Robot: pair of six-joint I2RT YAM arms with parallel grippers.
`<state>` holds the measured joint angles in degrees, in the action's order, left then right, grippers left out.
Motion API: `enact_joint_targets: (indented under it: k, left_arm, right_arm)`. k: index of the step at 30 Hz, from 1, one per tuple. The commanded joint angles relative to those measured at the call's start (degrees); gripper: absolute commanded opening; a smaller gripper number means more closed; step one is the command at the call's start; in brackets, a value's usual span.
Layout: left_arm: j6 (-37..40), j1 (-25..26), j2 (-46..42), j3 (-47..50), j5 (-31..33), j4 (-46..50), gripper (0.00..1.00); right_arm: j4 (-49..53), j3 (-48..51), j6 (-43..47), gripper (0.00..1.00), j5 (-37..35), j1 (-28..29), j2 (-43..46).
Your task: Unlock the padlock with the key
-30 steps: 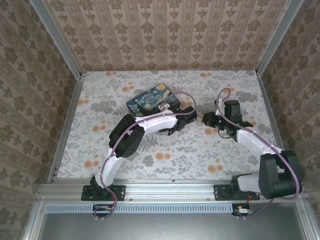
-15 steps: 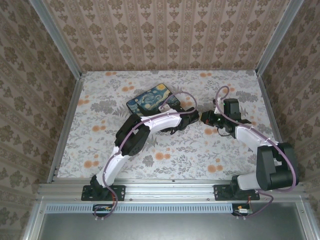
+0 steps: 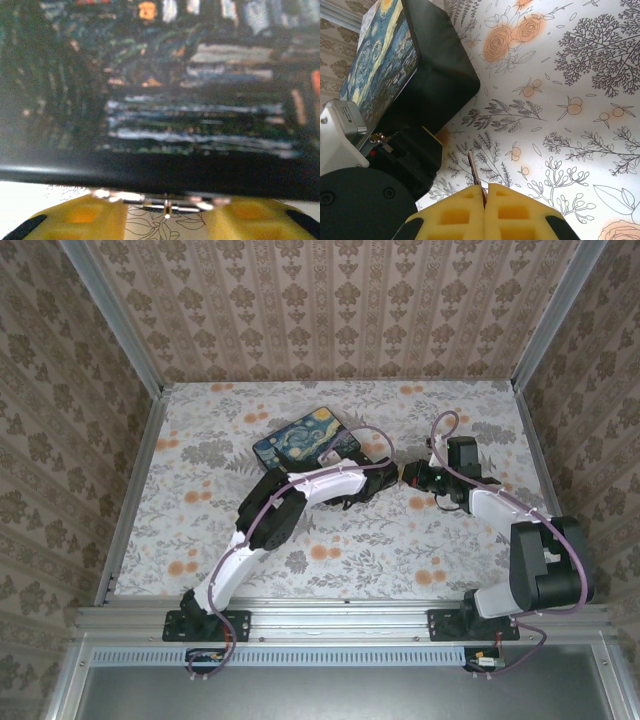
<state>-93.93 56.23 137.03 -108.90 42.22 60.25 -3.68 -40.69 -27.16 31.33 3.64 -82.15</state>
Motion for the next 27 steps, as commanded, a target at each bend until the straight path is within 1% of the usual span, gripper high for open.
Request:
enact_joint_targets:
  k: [1, 4, 7, 9, 11, 13, 17, 21, 27]
  left_arm:
    - [-0.05, -0.61, 0.18, -0.91, 2.24, 2.07, 0.37]
    - [2.31, -0.77, -1.44, 1.17, 2.19, 0.17, 0.32]
    - [6.47, -1.17, -3.84, 4.48, 1.37, -3.64, 0.27]
    - [10.04, -1.38, -6.49, 7.43, 0.20, -6.97, 0.25]
    - [13.64, -1.68, -9.61, 11.01, -2.06, -10.88, 0.23]
    - [16.66, -2.18, -13.19, 14.94, -5.03, -14.26, 0.20]
    - [19.38, -3.37, -19.07, 20.25, -10.31, -16.38, 0.16]
    - [22.63, -5.23, -24.79, 25.03, -18.32, -19.05, 0.14]
    - [25.13, -8.83, -32.71, 29.82, -30.46, -19.12, 0.12]
  right_arm:
    - [-0.22, -1.41, 0.12, 0.00, 1.30, -0.21, 0.22]
    - [1.01, -1.50, 0.75, 0.00, 0.92, -0.19, 1.07]
    - [2.35, -1.37, 1.13, 0.00, 0.66, -0.21, 1.93]
    - [3.34, -0.84, 1.16, 0.00, 0.57, -0.21, 2.02]
    - [3.50, 0.34, 0.76, 0.00, 0.71, -0.21, 4.14]
    - [3.34, 1.54, -0.04, 0.00, 1.16, -0.12, 4.85]
    - [3.67, 2.70, -0.44, 0.00, 1.07, 0.36, 6.04]
    - [5.30, 2.96, -0.85, 0.00, 0.72, 1.36, 7.37]
    - [7.37, 4.98, -1.38, 0.00, 0.59, 5.91, 11.37]
